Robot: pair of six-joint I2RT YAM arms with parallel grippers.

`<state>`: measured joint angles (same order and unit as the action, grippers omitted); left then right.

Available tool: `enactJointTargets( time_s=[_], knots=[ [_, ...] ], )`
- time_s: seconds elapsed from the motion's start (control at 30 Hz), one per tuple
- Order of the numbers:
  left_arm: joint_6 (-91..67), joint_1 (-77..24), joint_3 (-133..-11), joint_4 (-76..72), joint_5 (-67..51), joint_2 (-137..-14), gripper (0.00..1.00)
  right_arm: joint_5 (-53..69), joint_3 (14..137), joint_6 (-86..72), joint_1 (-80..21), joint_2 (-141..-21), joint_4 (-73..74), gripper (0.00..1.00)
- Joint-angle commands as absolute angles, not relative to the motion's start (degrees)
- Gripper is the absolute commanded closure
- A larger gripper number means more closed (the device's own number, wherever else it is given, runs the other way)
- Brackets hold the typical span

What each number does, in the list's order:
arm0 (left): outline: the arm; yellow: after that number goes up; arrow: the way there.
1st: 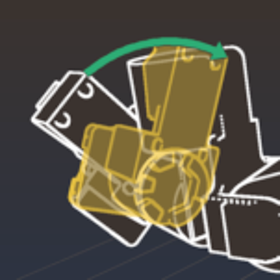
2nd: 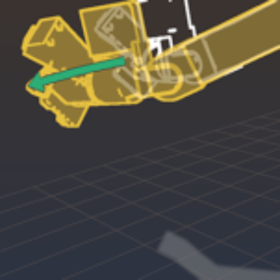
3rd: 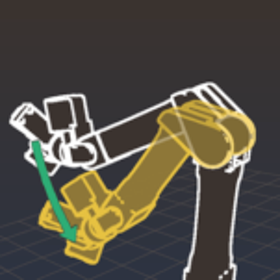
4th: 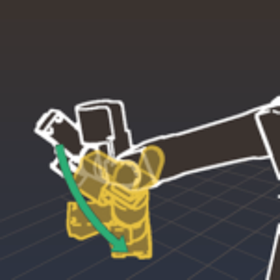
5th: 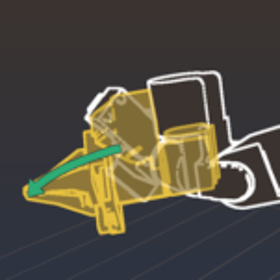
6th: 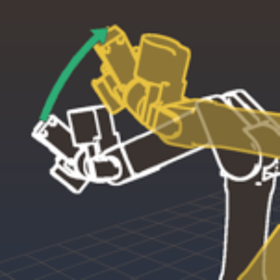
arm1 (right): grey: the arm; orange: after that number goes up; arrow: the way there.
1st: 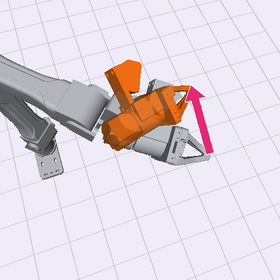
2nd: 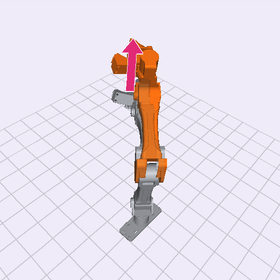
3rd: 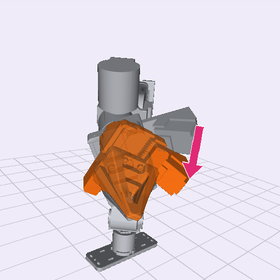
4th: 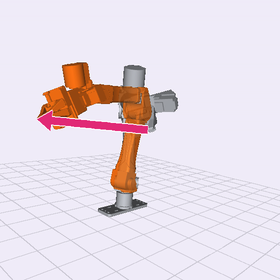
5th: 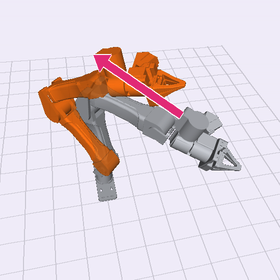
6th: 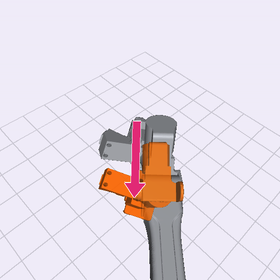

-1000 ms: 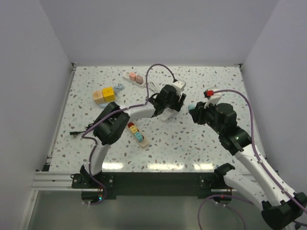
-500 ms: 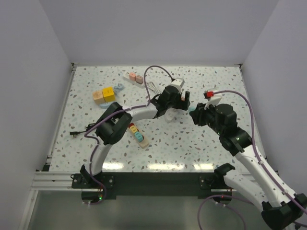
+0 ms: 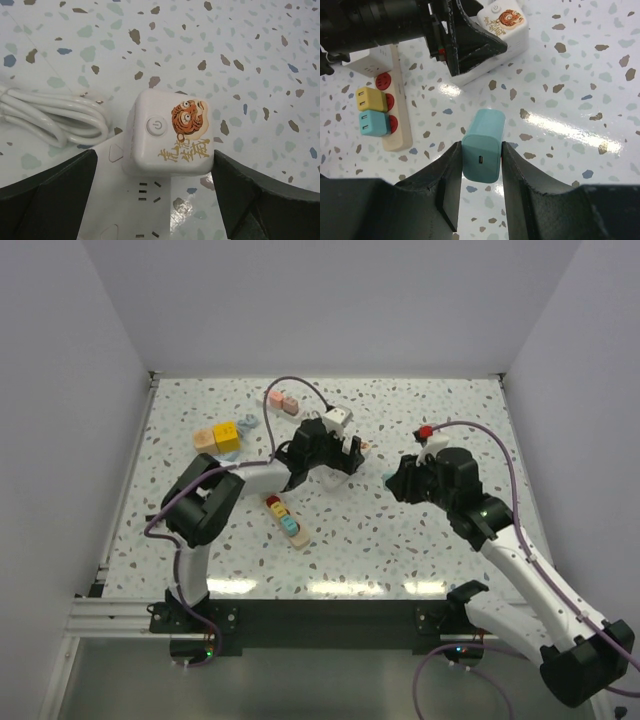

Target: Insert the plug

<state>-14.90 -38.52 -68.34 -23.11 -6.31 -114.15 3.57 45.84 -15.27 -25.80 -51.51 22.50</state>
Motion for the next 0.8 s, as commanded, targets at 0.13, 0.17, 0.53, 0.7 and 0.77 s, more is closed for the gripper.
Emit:
enactJointTargets(
  time_s=[0.13, 0.17, 0.53, 0.7, 0.77],
  knots=[
    [-7.5, -34.7, -65.9, -34.8, -15.7, -111.0, 0.0, 6.9, 48.8, -19.1, -25.6, -52.7, 21.7, 1.0],
    [-6.5, -34.6, -65.2, -35.8, -16.3, -110.5, 0.0, 6.6, 48.0, -19.3, -25.6, -53.0, 21.4, 1.0],
    [-0.8, -26.1, -54.1, -44.7, -37.2, -104.0, 0.0, 7.2, 46.7, -17.8, -25.6, -55.3, 19.5, 1.0],
    [0.6, -23.4, -58.5, -37.4, -34.8, -108.4, 0.0, 8.5, 45.7, -17.4, -25.6, -55.5, 18.5, 1.0],
    [-2.3, -22.3, -59.8, -36.6, -34.5, -109.8, 0.0, 8.7, 45.5, -17.4, -25.6, -55.6, 18.0, 1.0]
  ],
)
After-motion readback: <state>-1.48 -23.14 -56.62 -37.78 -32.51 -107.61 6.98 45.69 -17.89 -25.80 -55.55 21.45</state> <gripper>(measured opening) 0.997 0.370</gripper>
